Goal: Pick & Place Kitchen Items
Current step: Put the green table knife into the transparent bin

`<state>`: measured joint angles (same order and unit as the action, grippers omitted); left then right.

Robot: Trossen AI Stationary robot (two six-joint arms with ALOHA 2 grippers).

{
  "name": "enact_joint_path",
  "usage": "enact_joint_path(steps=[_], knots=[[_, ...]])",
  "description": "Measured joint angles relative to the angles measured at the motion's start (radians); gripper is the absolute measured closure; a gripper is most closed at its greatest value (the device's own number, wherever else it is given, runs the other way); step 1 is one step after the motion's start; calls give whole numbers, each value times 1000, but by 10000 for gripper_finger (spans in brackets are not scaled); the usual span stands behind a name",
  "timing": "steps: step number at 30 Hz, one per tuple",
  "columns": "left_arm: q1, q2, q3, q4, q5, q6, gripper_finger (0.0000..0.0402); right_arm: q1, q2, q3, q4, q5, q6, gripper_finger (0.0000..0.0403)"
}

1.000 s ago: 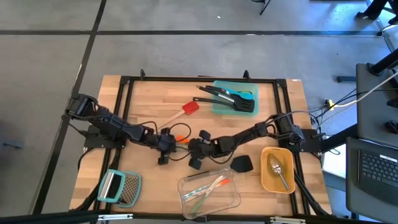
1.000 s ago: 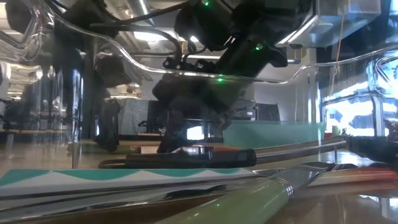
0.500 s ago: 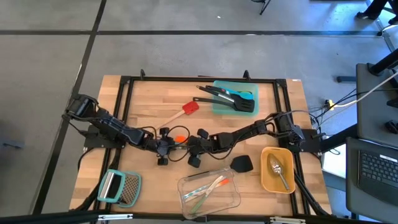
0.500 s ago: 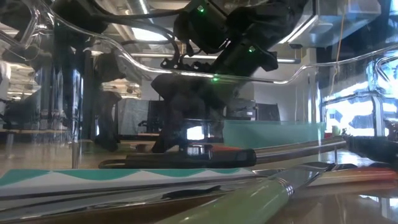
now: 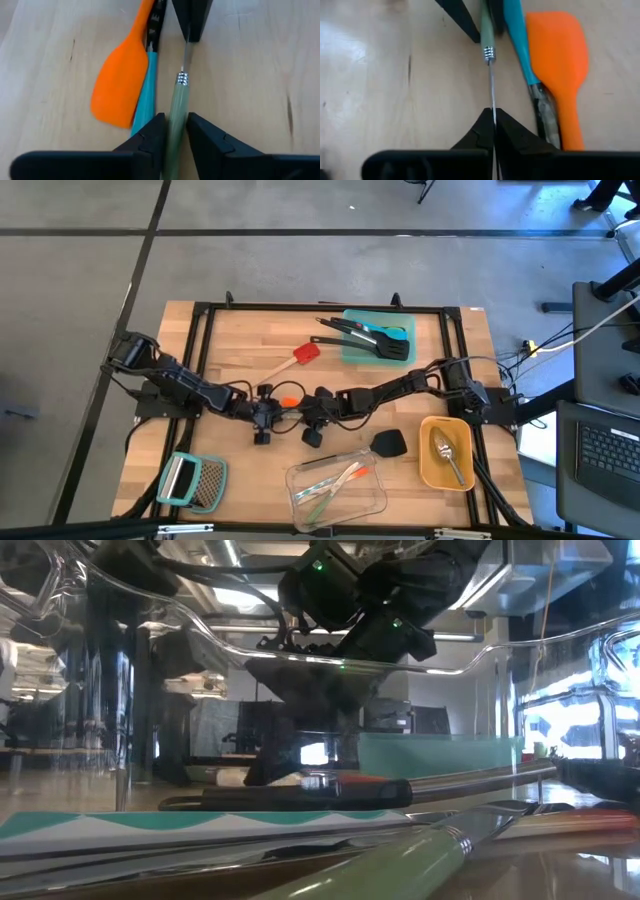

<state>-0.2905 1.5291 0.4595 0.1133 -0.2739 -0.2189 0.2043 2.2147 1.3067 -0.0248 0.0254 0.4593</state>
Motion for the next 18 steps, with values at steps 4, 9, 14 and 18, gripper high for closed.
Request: enact_joint_path(steps=[4,9,14,18], knots=[[10,1,1,4,30,-5,300,1,0,0,6,-8,2,399],[38,1,4,-27,83,-26,301,2,0,20,-23,-7,8,400],[67,-3,6,-50,171,-63,369,3,0,23,-27,13,12,401],[67,-4,6,-53,189,-92,375,4,-2,23,-27,17,12,399]])
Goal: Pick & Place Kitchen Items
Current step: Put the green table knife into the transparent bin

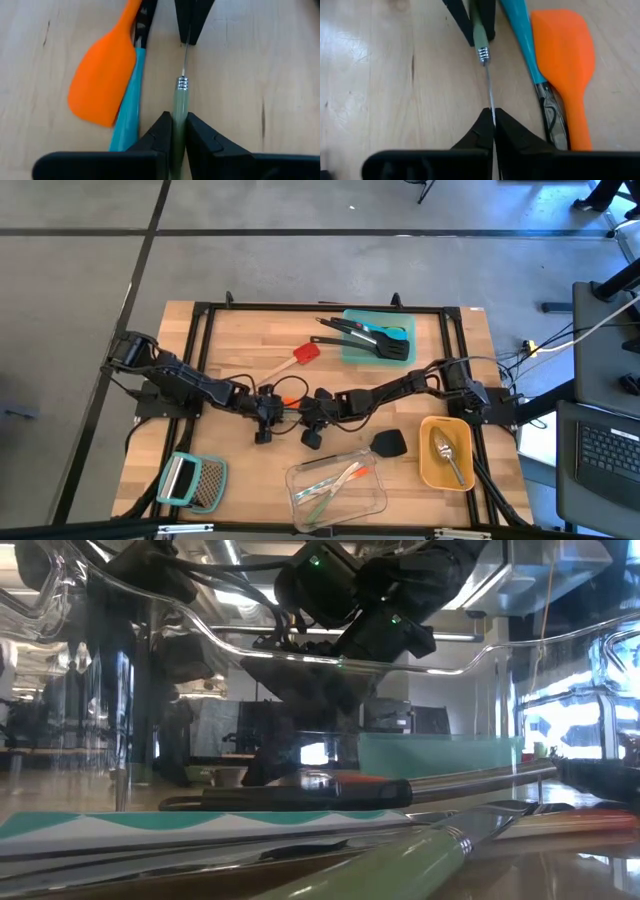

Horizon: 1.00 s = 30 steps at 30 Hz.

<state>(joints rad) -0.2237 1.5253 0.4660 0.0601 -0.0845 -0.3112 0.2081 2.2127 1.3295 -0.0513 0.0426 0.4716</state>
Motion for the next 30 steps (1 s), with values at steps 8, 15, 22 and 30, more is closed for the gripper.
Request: enact_joint_path(steps=[8,15,22,30], knots=[[-3,0,0,6,21,-42,375,1,-21,12,-12,5,12,292],[-3,-1,8,-1,26,-71,375,2,-53,129,-244,-20,10,171],[-5,-45,44,-56,35,-105,375,-2,-101,361,-682,19,-155,138],[-7,-123,94,-156,79,-125,375,-16,-112,595,-979,127,-214,138]])
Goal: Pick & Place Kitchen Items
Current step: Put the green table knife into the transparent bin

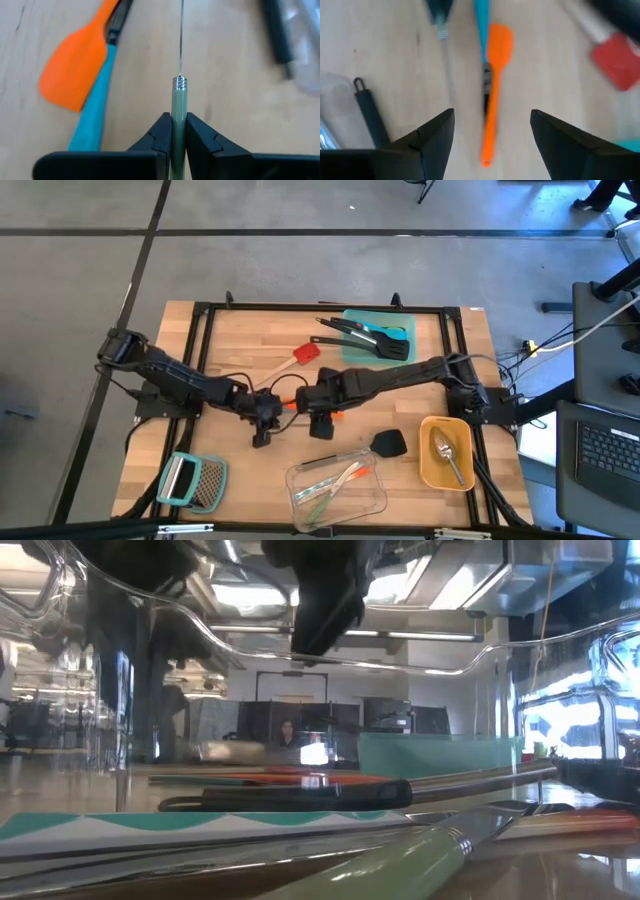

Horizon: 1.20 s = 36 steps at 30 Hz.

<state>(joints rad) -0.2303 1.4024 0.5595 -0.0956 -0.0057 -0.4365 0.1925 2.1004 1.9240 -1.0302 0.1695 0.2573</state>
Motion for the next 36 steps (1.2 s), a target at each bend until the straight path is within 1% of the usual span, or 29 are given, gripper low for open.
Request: enact_joint_path(steps=[3,8,12,14,16,18,20,22,23,30,36], knots=[[-1,-44,12,3,18,-24,375,-14,-17,49,-50,10,4,138],[-1,-126,47,-14,56,-85,375,-34,-92,65,-180,37,29,138],[-23,-181,108,-27,81,-122,375,-41,-177,65,-274,112,75,138],[-39,-183,157,-27,81,-127,375,-41,-219,65,-302,136,95,138],[-58,-178,215,-64,76,-127,375,-38,-267,65,-337,156,120,138],[-80,-146,282,-77,38,-119,375,-32,-314,65,-349,175,143,138],[-101,-116,338,-129,-4,-111,375,-24,-357,65,-385,195,169,138],[-115,-64,403,-125,-44,-115,375,-13,-398,63,-408,211,201,138],[-125,-43,430,-155,-61,-124,375,-8,-416,59,-425,216,210,138],[-193,187,642,-149,-140,-247,375,59,-533,-11,-460,256,237,138],[-252,396,823,-147,-189,-360,375,119,-613,-124,-463,277,271,137]])
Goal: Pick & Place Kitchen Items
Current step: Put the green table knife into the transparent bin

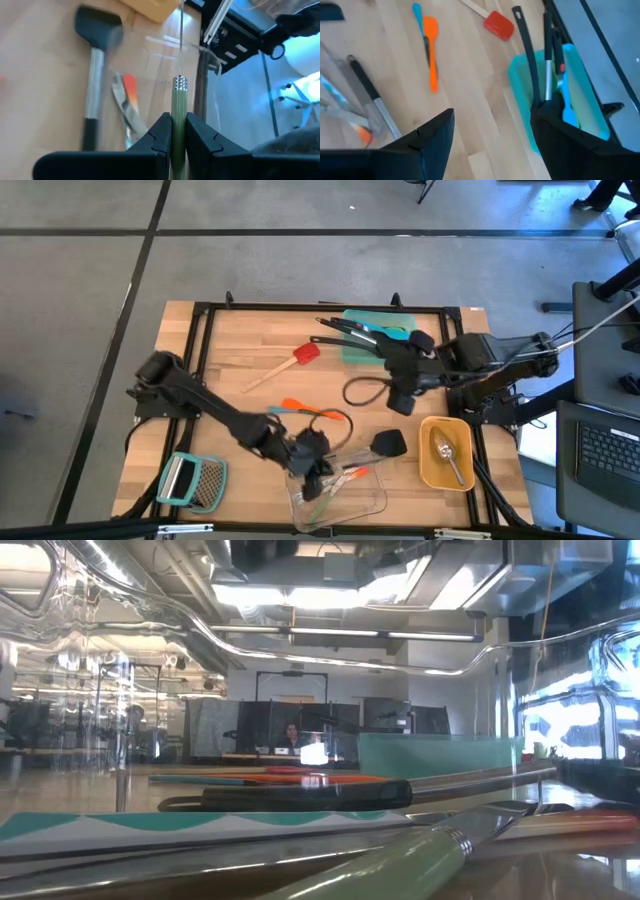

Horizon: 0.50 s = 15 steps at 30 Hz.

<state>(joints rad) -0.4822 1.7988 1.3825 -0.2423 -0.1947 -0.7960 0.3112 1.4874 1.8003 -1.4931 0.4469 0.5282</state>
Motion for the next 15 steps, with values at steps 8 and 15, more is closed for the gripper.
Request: enact_joint_path(steps=[8,15], knots=[[-62,138,51,-30,-52,-259,375,94,-58,-71,24,-1,41,137],[-83,151,47,-185,-38,-345,375,170,-66,-71,95,35,64,137]])
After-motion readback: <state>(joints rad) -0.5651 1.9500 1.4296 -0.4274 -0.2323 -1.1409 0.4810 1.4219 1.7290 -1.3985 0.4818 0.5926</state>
